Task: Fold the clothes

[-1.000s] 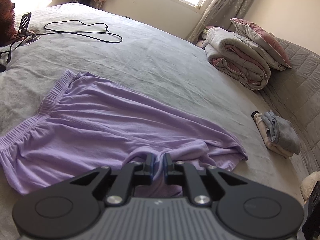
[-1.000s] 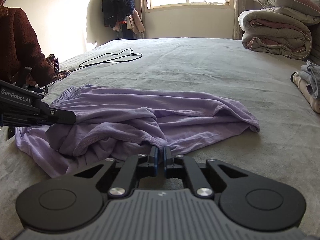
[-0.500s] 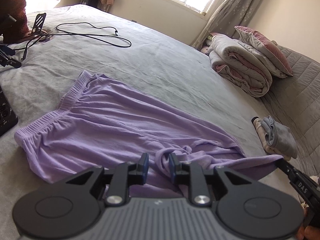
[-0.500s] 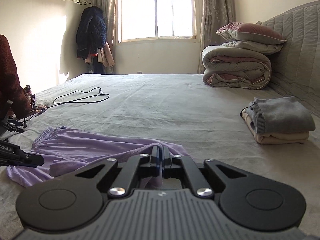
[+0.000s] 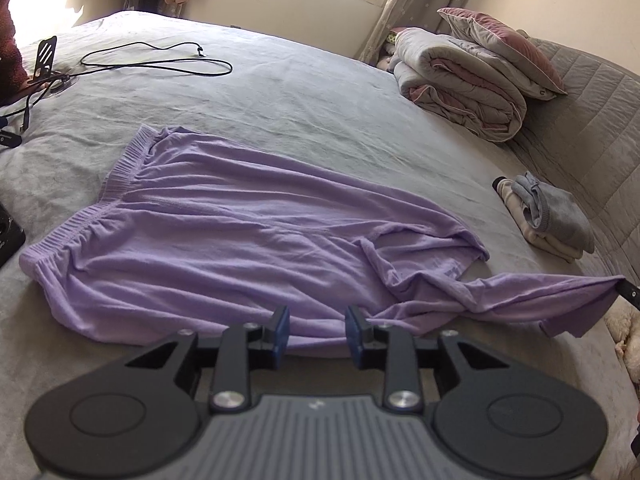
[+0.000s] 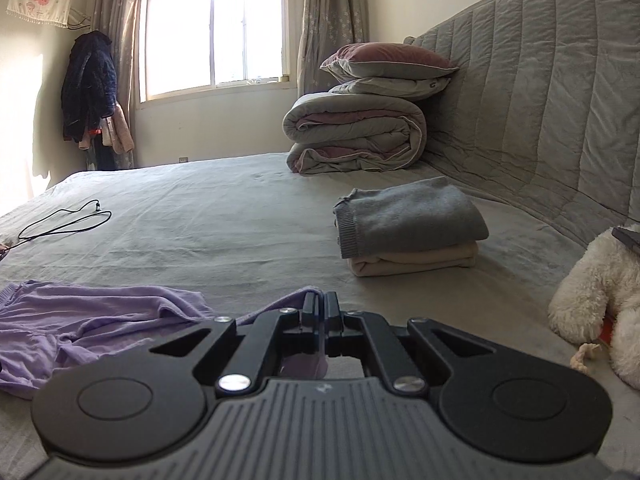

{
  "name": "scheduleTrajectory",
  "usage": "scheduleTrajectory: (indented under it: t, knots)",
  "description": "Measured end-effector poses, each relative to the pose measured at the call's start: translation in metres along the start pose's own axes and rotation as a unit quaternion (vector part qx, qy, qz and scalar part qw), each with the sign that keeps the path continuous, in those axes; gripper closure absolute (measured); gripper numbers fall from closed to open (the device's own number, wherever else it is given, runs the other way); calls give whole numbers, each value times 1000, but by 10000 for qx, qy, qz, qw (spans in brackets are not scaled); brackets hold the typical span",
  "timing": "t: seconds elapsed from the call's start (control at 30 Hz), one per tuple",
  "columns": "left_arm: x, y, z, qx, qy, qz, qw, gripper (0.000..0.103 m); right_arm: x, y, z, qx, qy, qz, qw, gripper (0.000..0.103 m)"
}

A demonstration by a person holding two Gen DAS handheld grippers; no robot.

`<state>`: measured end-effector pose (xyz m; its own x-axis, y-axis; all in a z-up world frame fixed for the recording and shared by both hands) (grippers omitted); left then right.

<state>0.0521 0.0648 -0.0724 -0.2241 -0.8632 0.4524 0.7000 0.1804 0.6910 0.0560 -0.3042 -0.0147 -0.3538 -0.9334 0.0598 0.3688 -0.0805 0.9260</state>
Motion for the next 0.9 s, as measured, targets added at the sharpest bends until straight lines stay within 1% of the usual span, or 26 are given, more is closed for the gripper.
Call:
scheduleTrajectory:
  t: [0.13,0.37,0.47,0.63,0.77,0.9]
  knots:
    - [12,-3,-9,-126,-112,-250,9995,71,24,-5,-7,-173,-160,-109,9997,101]
    - [41,-12,-29,-372,-312,-867,9951,61,41,-16,-17,-551,-155,-271,9980,101]
    - [55,-16,-37,-469,-438,-1144,9914,61,41,-16,-25,-648,-123,-346,9972,101]
    - [74,-23,-48,-588,-563,-1609,9836,61,36,-8,-37,-594,-92,-348,9976,101]
    - [79,-26,-54,-602,-562,-1779,9806,61,33,2,-49,-529,-21,-401,9978,101]
    - [80,-25,-60,-596,-476,-1878,9792,61,29,6,-61,-593,63,-494,9970,101]
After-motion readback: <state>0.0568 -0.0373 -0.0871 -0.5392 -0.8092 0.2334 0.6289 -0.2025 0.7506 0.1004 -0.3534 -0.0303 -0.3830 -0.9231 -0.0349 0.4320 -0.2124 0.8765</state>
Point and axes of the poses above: each gripper's, at about its wrist camera, not at the fingertips, and z roughly against the way its jaws point, x to its right, y to its top, the point moved 7 cm from there along -z, roughly the way its jaws point, and after that the axes turned 15 degrees about -y, right-handed, at the moved point
